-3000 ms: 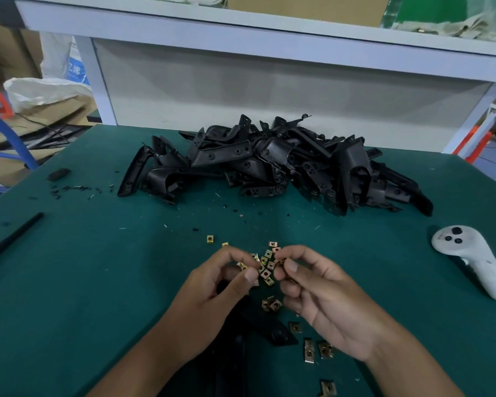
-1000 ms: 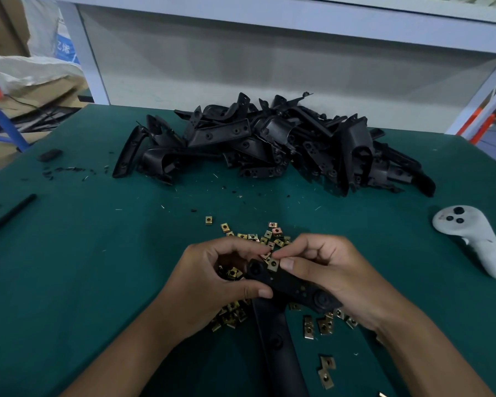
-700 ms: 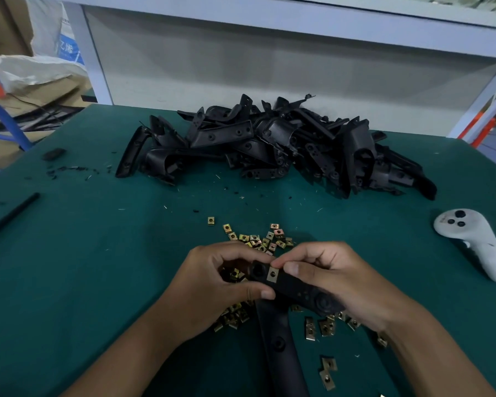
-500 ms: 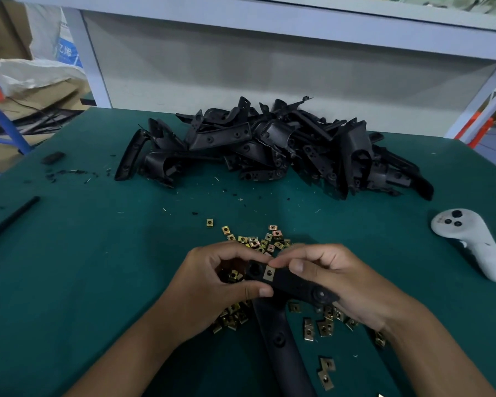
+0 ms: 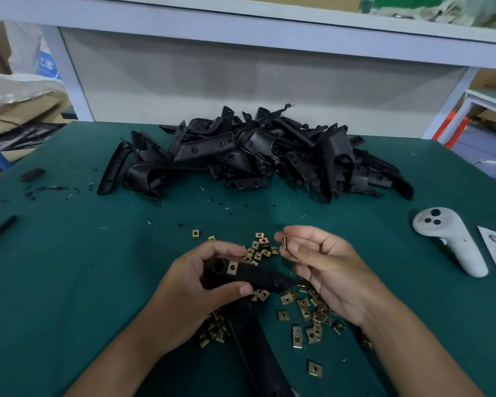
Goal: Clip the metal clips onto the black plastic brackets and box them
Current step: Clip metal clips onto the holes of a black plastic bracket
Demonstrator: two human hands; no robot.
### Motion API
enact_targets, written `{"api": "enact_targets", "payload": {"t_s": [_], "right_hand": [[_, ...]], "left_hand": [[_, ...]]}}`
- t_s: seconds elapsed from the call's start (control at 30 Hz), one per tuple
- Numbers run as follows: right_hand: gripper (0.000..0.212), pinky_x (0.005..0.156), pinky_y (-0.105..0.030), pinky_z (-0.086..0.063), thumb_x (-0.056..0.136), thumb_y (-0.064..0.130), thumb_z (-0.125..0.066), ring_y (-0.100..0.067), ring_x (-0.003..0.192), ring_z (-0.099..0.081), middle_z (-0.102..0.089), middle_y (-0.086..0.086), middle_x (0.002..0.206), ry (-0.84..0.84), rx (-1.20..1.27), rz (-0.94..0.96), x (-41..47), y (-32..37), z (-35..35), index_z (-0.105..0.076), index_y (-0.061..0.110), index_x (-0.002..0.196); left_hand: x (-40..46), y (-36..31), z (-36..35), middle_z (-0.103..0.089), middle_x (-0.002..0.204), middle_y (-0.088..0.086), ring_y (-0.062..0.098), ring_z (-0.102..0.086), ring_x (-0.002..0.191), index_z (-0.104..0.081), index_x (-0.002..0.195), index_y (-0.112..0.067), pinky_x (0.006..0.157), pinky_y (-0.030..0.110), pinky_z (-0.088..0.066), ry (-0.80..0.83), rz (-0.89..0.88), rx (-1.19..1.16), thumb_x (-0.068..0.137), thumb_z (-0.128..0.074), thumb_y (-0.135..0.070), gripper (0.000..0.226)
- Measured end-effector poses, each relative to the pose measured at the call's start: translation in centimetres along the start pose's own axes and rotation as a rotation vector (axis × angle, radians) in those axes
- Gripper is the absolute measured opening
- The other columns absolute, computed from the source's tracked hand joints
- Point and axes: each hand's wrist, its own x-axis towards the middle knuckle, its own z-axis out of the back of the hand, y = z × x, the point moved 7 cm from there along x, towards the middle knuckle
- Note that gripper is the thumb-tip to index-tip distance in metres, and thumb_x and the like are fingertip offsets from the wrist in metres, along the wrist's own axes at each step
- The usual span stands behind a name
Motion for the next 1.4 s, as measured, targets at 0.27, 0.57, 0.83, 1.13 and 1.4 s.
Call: {"api": "enact_targets", "payload": {"t_s": [0.27,0.57,0.83,1.13,1.4], "right_hand": [[0.027,0.069,-0.018,-0.054,0.077,0.018,-0.078,-0.016,0.101,-0.074,-0.078,-0.004,0.105,-0.024,-0.111,0.061,-0.1,0.3,-0.3,-0.078,0.022,0.104],[0.023,0.072,-0.020,-0.051,0.088,0.023,-0.069,-0.002,0.083,-0.061,-0.065,0.013,0.081,0.103,-0.063,0.045,-0.2,0.1,-1.4,-0.078,0.026,0.109],[0.016,0.064,-0.019,-0.051,0.082,0.033,-0.073,-0.006,0.074,-0.062,-0.066,0.002,0.080,0.142,-0.030,0.056,-0.4,0.4,-1.5,-0.077,0.019,0.085],[0.013,0.067,-0.015,-0.051,0.086,0.027,-0.065,-0.007,0.084,-0.069,-0.075,0.002,0.090,0.133,-0.147,0.061,-0.7,0.2,-2.1,-0.078,0.026,0.089],[0.016,0.073,-0.016,-0.052,0.096,0.015,-0.065,-0.004,0.081,-0.066,-0.072,0.007,0.084,0.166,-0.267,0.089,-0.7,-0.2,-2.3,-0.077,0.025,0.093]], "left_hand": [[0.1,0.5,0.0,-0.079,0.095,-0.007,0.008,-0.075,0.085,-0.077,0.094,-0.040,0.071,0.012,-0.055,-0.032,0.042,-0.001,0.061,-0.086,-0.037,0.035],[0.1,0.6,-0.3,-0.078,0.091,0.001,0.008,-0.074,0.079,-0.078,0.093,-0.034,0.069,0.013,-0.055,-0.010,0.054,-0.059,0.060,-0.088,-0.029,0.035],[-0.2,0.0,-0.7,-0.078,0.100,-0.007,0.007,-0.074,0.088,-0.074,0.104,-0.043,0.073,0.014,-0.056,0.051,0.029,0.022,0.070,-0.084,-0.037,0.036],[-0.4,-0.4,-0.7,-0.076,0.099,-0.006,0.005,-0.072,0.086,-0.074,0.102,-0.040,0.072,0.013,-0.054,0.043,-0.009,0.053,0.073,-0.084,-0.036,0.031],[-0.5,-0.8,-0.7,-0.078,0.093,-0.009,0.006,-0.073,0.083,-0.076,0.093,-0.042,0.072,0.013,-0.054,-0.014,-0.059,0.087,0.064,-0.087,-0.037,0.031]]}}
